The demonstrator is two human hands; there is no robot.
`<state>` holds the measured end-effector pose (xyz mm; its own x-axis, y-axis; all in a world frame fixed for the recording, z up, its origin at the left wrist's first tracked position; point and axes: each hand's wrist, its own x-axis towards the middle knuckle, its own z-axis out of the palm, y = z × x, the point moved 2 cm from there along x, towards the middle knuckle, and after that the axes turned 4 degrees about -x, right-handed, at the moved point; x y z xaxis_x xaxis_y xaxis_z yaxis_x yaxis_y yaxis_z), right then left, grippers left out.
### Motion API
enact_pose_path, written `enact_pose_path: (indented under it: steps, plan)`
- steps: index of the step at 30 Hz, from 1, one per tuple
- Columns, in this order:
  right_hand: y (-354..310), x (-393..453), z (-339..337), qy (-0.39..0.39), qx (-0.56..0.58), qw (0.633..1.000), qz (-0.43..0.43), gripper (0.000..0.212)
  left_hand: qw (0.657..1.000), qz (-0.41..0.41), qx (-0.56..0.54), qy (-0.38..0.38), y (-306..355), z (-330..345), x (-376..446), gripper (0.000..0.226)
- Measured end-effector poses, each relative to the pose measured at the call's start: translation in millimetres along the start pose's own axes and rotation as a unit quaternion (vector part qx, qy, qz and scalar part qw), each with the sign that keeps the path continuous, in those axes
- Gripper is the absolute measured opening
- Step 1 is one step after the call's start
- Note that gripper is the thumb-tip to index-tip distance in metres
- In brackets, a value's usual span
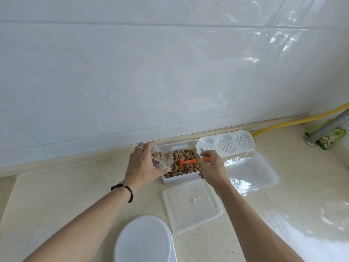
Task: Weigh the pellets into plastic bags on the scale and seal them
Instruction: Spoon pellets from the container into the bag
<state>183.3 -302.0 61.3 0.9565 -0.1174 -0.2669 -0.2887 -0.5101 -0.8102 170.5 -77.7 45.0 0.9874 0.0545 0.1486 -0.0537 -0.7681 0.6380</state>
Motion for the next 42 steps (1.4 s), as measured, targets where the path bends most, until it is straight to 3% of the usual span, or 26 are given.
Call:
enact_pose_path:
  steps: [7, 14, 20, 25, 30, 38, 42]
  plan:
    - [7.3, 0.6, -5.3, 0.057, 0.163, 0.977, 0.123, 0.023, 0.999, 0.0, 0.046, -0.001, -1.1, -2.7, 1.3, 0.092]
    - [3.2, -4.4, -26.7, 0.066, 0.25, 0.957, 0.133, 0.024, 0.998, -0.008, 0.066, -0.016, 8.0, -1.6, 3.2, 0.087]
    - [-32.4, -17.1, -45.0, 0.062, 0.234, 0.969, 0.046, 0.021, 0.999, -0.019, 0.03, -0.023, 24.3, 0.8, 5.1, 0.086]
    - [-64.9, -39.5, -49.7, 0.051, 0.059, 0.989, -0.128, 0.013, 0.994, -0.077, -0.075, -0.036, 38.1, 1.6, 5.1, 0.098]
    - [-80.6, -60.9, -57.1, 0.058, -0.06, 0.959, -0.27, 0.01, 0.982, -0.106, -0.155, -0.019, 47.2, -5.2, 2.7, 0.098]
    - [-85.5, -86.5, -66.9, 0.091, -0.072, 0.941, -0.318, 0.012, 0.978, -0.092, -0.185, 0.006, 62.4, -20.8, -11.7, 0.093]
    - [-80.3, -101.7, -71.1, 0.107, -0.046, 0.947, -0.299, 0.014, 0.978, -0.08, -0.192, 0.007, 65.9, -22.3, -21.7, 0.091]
